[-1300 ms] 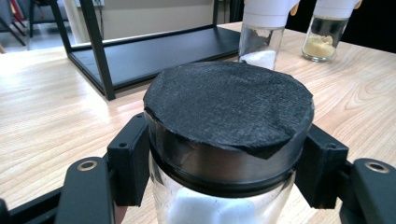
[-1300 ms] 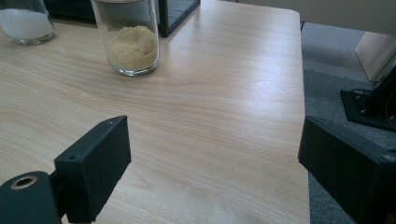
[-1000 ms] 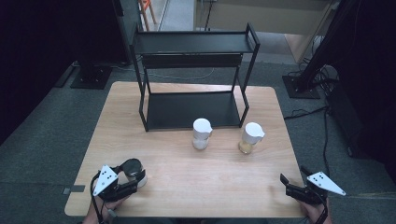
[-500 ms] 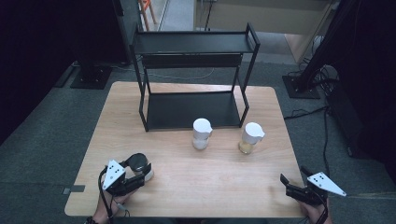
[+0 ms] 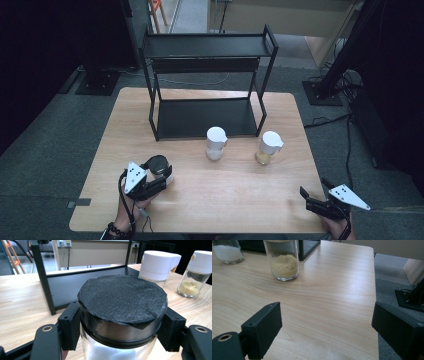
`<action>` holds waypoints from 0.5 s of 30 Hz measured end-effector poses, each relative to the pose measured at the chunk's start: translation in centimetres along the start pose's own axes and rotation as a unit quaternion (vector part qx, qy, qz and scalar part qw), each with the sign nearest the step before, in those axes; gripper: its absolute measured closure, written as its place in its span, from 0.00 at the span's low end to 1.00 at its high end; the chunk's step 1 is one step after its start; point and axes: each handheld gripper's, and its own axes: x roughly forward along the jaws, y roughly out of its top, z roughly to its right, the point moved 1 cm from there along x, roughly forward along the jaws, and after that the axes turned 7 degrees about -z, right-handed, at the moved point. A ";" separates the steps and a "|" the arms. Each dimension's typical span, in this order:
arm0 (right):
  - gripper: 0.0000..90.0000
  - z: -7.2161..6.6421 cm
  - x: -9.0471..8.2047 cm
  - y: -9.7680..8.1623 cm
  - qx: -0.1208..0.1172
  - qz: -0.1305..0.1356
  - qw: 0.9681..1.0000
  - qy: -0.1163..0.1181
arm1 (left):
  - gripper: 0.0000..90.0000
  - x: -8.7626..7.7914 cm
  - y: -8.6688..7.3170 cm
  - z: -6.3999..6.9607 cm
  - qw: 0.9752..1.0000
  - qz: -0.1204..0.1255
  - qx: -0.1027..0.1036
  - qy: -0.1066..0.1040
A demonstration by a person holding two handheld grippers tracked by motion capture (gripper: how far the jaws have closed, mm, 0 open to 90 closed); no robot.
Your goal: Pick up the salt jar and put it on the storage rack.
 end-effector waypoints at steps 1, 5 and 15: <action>0.10 0.0 0.0 0.0 0.000 0.000 1.000 0.000 | 0.36 0.2 0.0 0.1 1.000 -0.001 -0.002 0.002; 0.10 0.0 0.0 0.0 -0.002 0.001 1.000 0.002 | 0.36 0.8 0.2 0.3 1.000 -0.002 -0.008 0.005; 0.10 -0.1 -0.1 0.0 -0.006 0.001 1.000 0.004 | 0.36 2.1 1.2 0.1 0.999 -0.003 -0.023 0.029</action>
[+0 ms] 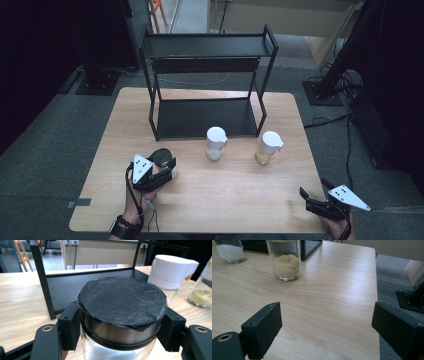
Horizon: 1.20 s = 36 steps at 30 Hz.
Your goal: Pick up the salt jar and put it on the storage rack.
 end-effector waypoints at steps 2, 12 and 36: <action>0.10 0.0 0.0 0.0 0.000 0.000 1.000 0.000 | 0.36 0.2 0.2 0.0 1.000 0.001 -0.005 0.002; 0.10 0.0 0.0 0.0 0.001 0.001 1.000 -0.001 | 0.36 1.5 1.0 0.4 1.000 0.002 -0.008 0.015; 0.10 0.0 -0.1 0.0 0.001 0.002 1.000 0.001 | 0.36 4.5 2.2 0.4 0.999 0.001 -0.016 0.032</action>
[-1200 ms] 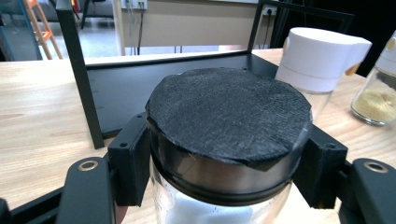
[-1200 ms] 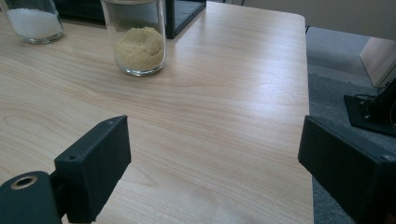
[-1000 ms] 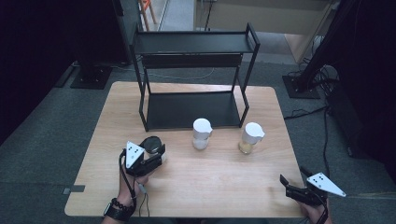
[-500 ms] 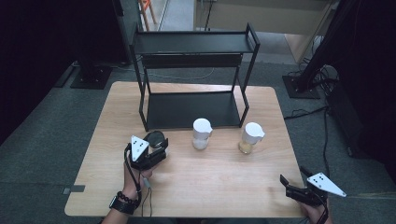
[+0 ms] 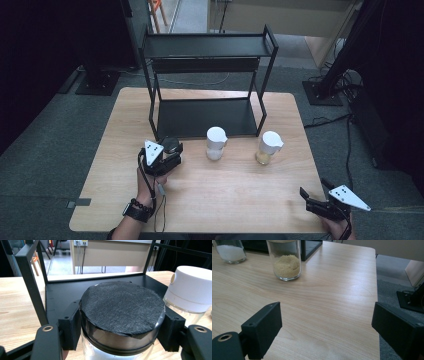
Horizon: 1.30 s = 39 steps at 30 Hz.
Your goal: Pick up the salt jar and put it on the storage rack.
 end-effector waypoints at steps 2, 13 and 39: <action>0.10 0.0 0.0 0.0 0.000 0.000 1.000 0.000 | 0.36 0.3 0.1 0.0 1.000 -0.002 0.001 0.002; 0.10 0.0 0.0 0.0 -0.001 0.000 1.000 0.002 | 0.37 1.8 0.9 -0.3 1.000 0.000 -0.001 0.009; 0.10 -0.1 0.0 0.0 -0.006 0.000 1.000 0.004 | 0.39 4.2 2.3 -0.1 1.000 0.005 0.000 0.012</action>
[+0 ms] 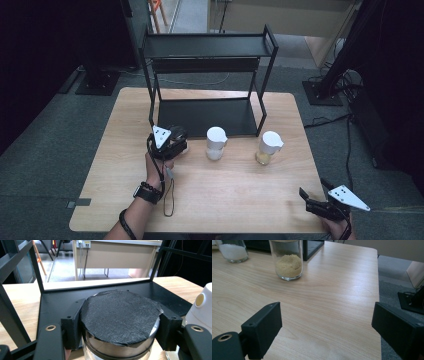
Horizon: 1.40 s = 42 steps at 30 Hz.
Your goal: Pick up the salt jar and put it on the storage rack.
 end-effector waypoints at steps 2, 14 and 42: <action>0.10 0.0 0.0 0.0 -0.001 0.000 1.000 0.000 | 0.39 0.0 0.1 0.0 1.000 0.001 0.000 0.000; 0.10 0.0 0.0 0.0 0.000 0.000 1.000 0.000 | 0.39 0.5 1.2 -0.2 1.000 0.010 0.000 0.003; 0.10 0.0 0.0 0.0 -0.001 0.001 1.000 0.004 | 0.39 4.4 3.3 -0.5 1.000 0.005 0.003 0.025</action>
